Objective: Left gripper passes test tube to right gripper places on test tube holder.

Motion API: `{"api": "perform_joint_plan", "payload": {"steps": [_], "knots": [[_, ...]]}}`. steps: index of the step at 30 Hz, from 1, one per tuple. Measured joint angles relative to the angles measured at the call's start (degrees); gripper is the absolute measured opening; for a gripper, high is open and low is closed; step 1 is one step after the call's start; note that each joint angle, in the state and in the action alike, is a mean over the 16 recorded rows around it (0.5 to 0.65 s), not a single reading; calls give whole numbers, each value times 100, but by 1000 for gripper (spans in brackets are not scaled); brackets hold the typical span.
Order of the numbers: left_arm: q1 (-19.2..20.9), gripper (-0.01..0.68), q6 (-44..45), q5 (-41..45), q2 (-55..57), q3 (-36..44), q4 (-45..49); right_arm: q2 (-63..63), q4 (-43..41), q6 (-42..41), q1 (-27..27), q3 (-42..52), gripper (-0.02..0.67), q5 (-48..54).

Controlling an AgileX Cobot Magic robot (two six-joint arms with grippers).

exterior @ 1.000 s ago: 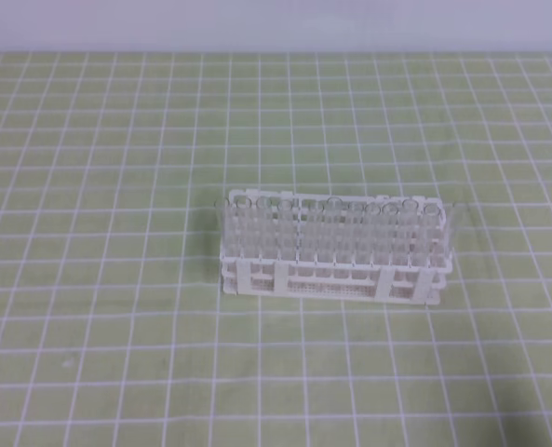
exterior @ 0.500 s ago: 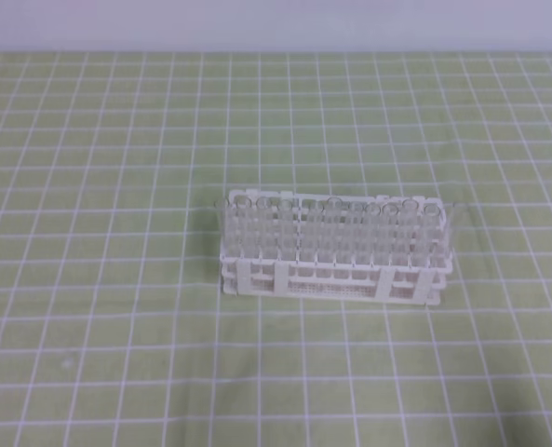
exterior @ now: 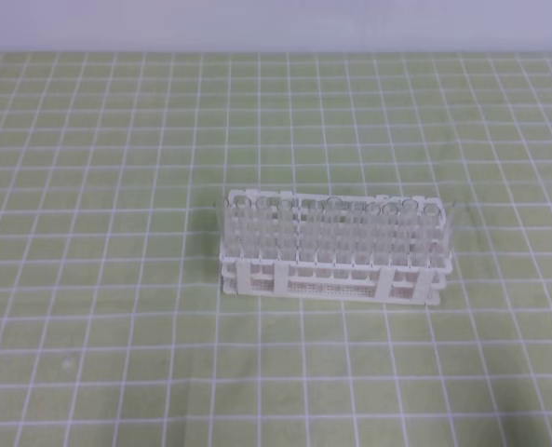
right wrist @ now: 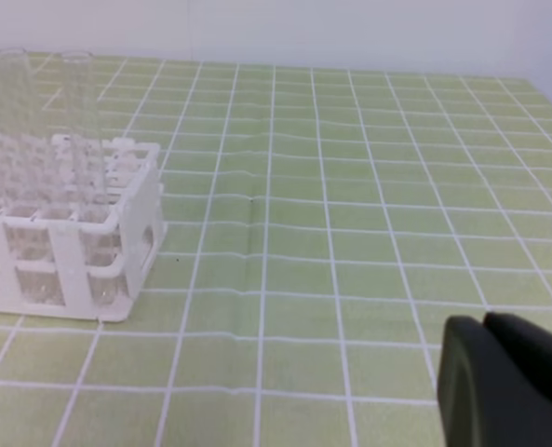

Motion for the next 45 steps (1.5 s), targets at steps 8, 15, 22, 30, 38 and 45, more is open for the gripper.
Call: {"api": "perform_joint_plan", "payload": {"steps": [8,15,22,30,38,45], "knots": [[30,-3,143,84,11,-4,-18,0,0,0,0,0,-16,0],[30,-3,144,94,23,-12,-12,0,0,0,0,0,-16,0],[30,-3,144,94,23,-12,-12,0,0,0,0,0,-16,0],[31,-3,144,100,35,-16,-10,0,0,0,0,0,-16,0],[31,-3,144,88,47,-16,-10,0,0,0,0,0,-17,0],[30,-3,145,76,23,-8,-15,0,0,0,0,0,-17,0]]}}
